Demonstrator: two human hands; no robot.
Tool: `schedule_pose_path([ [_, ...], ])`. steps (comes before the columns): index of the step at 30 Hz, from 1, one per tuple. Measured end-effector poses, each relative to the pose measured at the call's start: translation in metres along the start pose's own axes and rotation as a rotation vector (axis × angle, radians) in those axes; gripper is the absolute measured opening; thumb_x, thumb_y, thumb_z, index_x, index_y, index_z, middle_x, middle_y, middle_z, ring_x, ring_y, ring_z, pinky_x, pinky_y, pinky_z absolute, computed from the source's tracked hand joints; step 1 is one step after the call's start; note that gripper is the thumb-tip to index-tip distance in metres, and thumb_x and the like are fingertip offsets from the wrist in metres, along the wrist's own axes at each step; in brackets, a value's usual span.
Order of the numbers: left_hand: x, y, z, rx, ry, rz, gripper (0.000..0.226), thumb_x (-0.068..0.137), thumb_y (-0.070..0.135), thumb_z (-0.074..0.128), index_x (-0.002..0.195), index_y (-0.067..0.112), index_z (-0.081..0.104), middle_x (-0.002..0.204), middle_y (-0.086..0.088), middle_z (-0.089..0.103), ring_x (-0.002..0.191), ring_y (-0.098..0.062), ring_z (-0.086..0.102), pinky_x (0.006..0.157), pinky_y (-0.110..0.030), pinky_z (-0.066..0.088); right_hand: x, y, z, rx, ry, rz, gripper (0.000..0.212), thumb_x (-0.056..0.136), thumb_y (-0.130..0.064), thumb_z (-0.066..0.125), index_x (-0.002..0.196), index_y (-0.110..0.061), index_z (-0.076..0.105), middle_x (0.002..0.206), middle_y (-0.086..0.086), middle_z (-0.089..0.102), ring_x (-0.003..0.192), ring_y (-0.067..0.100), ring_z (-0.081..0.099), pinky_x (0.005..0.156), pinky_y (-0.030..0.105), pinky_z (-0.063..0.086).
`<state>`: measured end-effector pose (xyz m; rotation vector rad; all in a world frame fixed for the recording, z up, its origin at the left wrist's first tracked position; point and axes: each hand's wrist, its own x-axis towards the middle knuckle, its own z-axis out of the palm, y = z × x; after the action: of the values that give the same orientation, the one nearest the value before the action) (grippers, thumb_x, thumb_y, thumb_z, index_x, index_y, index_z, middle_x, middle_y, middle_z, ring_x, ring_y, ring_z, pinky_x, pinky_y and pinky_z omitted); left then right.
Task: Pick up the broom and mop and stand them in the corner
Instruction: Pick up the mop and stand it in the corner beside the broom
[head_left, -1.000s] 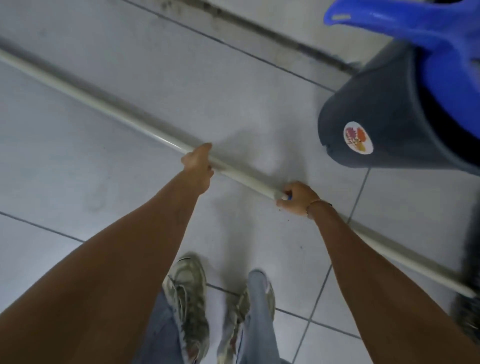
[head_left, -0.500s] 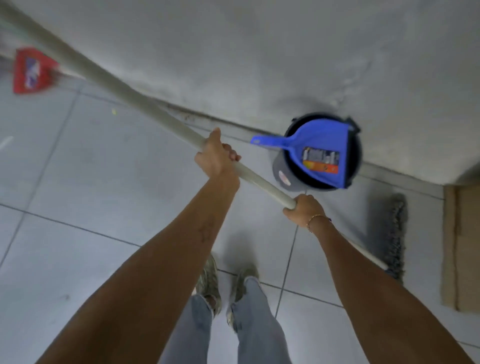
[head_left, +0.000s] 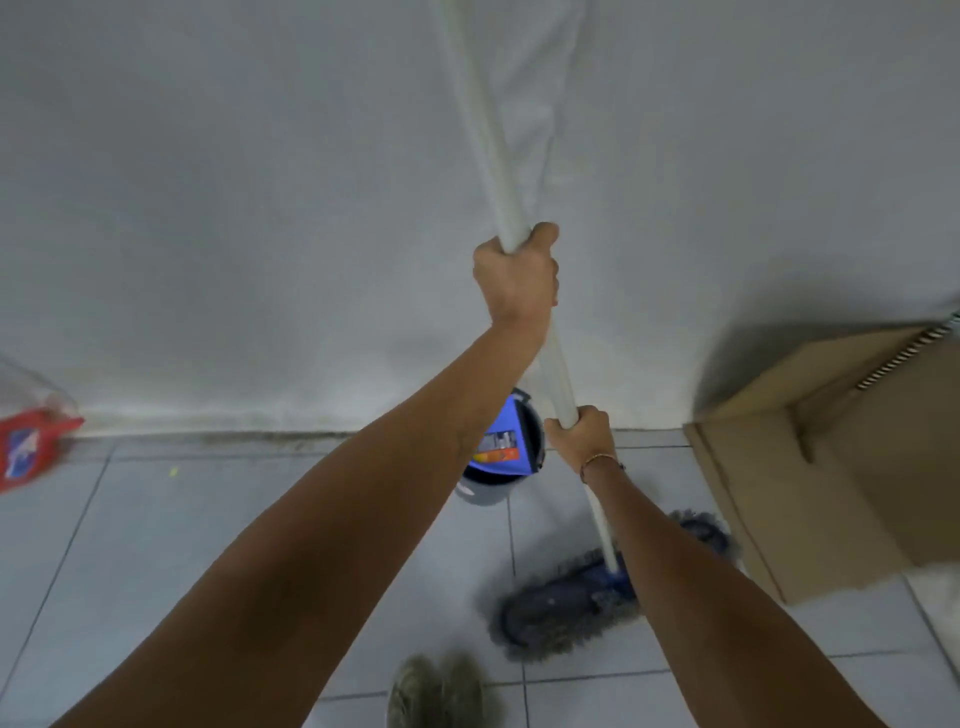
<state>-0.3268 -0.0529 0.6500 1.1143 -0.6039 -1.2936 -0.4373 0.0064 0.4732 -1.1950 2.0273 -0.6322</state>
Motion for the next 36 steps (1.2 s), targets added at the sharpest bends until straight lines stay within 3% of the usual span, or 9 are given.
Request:
schedule_pose_path([
  [3, -0.036, 0.01, 0.045, 0.017, -0.195, 0.056, 0.035, 0.081, 0.009, 0.066, 0.053, 0.014, 0.045, 0.038, 0.004, 0.036, 0.031, -0.012, 0.03, 0.038, -0.021, 0.028, -0.015, 0.003, -0.041, 0.113, 0.099, 0.04, 0.025, 0.07, -0.025, 0.065, 0.056, -0.019, 0.045, 0.056, 0.001, 0.048, 0.057, 0.025, 0.051, 0.056, 0.028, 0.044],
  [6, -0.071, 0.012, 0.083, 0.004, -0.326, 0.119, 0.039, 0.083, 0.02, 0.07, 0.053, 0.014, 0.046, 0.04, 0.002, 0.037, 0.033, -0.012, 0.032, 0.038, -0.022, 0.03, -0.027, 0.013, -0.075, 0.187, 0.16, 0.066, 0.026, 0.067, -0.023, 0.064, 0.053, -0.018, 0.043, 0.051, 0.001, 0.045, 0.048, 0.018, 0.045, 0.052, 0.026, 0.041],
  [11, -0.129, -0.015, 0.16, 0.019, -0.469, 0.219, 0.044, 0.081, 0.037, 0.07, 0.053, 0.014, 0.044, 0.05, -0.007, 0.039, 0.045, -0.019, 0.036, 0.045, -0.031, 0.034, -0.037, 0.057, -0.142, 0.308, 0.219, 0.136, 0.02, 0.066, -0.021, 0.065, 0.059, -0.012, 0.048, 0.059, 0.006, 0.049, 0.05, 0.018, 0.046, 0.046, 0.022, 0.041],
  [17, -0.185, -0.075, 0.263, 0.088, -0.633, 0.226, 0.049, 0.082, 0.036, 0.07, 0.046, 0.02, 0.04, 0.042, 0.004, 0.038, 0.041, -0.017, 0.036, 0.043, -0.03, 0.032, -0.02, 0.137, -0.229, 0.395, 0.264, 0.166, 0.017, 0.07, -0.018, 0.067, 0.071, -0.006, 0.055, 0.067, 0.012, 0.056, 0.06, 0.021, 0.051, 0.053, 0.026, 0.046],
  [20, -0.215, -0.103, 0.319, 0.121, -0.657, 0.297, 0.044, 0.079, 0.031, 0.074, 0.052, 0.011, 0.045, 0.045, -0.002, 0.041, 0.042, -0.02, 0.041, 0.043, -0.03, 0.037, -0.009, 0.175, -0.281, 0.426, 0.298, 0.187, 0.019, 0.07, -0.022, 0.068, 0.067, -0.008, 0.056, 0.066, 0.011, 0.056, 0.061, 0.021, 0.053, 0.057, 0.031, 0.047],
  [25, -0.25, -0.132, 0.401, 0.137, -0.657, 0.332, 0.044, 0.078, 0.027, 0.074, 0.049, 0.014, 0.044, 0.037, 0.011, 0.043, 0.036, -0.007, 0.045, 0.043, -0.023, 0.04, 0.007, 0.218, -0.359, 0.455, 0.33, 0.192, 0.033, 0.074, -0.011, 0.063, 0.052, -0.016, 0.039, 0.052, 0.001, 0.041, 0.047, 0.015, 0.04, 0.046, 0.024, 0.037],
  [28, -0.259, -0.147, 0.442, 0.127, -0.638, 0.295, 0.048, 0.083, 0.028, 0.069, 0.046, 0.018, 0.041, 0.037, 0.01, 0.041, 0.036, -0.011, 0.04, 0.042, -0.027, 0.037, 0.022, 0.238, -0.395, 0.459, 0.356, 0.19, 0.032, 0.074, -0.012, 0.062, 0.051, -0.013, 0.041, 0.053, 0.005, 0.043, 0.049, 0.017, 0.042, 0.047, 0.025, 0.039],
  [32, -0.267, -0.161, 0.495, 0.119, -0.643, 0.263, 0.046, 0.084, 0.025, 0.066, 0.048, 0.017, 0.038, 0.042, 0.002, 0.037, 0.039, -0.017, 0.036, 0.042, -0.03, 0.033, 0.05, 0.259, -0.44, 0.478, 0.399, 0.188, 0.019, 0.073, -0.019, 0.063, 0.067, -0.002, 0.058, 0.069, 0.014, 0.058, 0.06, 0.025, 0.053, 0.055, 0.031, 0.046],
  [36, -0.263, -0.182, 0.544, 0.113, -0.664, 0.269, 0.043, 0.081, 0.025, 0.066, 0.051, 0.015, 0.036, 0.046, -0.001, 0.033, 0.044, -0.021, 0.033, 0.046, -0.033, 0.033, 0.084, 0.28, -0.477, 0.485, 0.406, 0.188, 0.036, 0.074, -0.027, 0.066, 0.089, 0.007, 0.065, 0.088, 0.021, 0.069, 0.068, 0.024, 0.062, 0.058, 0.029, 0.05],
])
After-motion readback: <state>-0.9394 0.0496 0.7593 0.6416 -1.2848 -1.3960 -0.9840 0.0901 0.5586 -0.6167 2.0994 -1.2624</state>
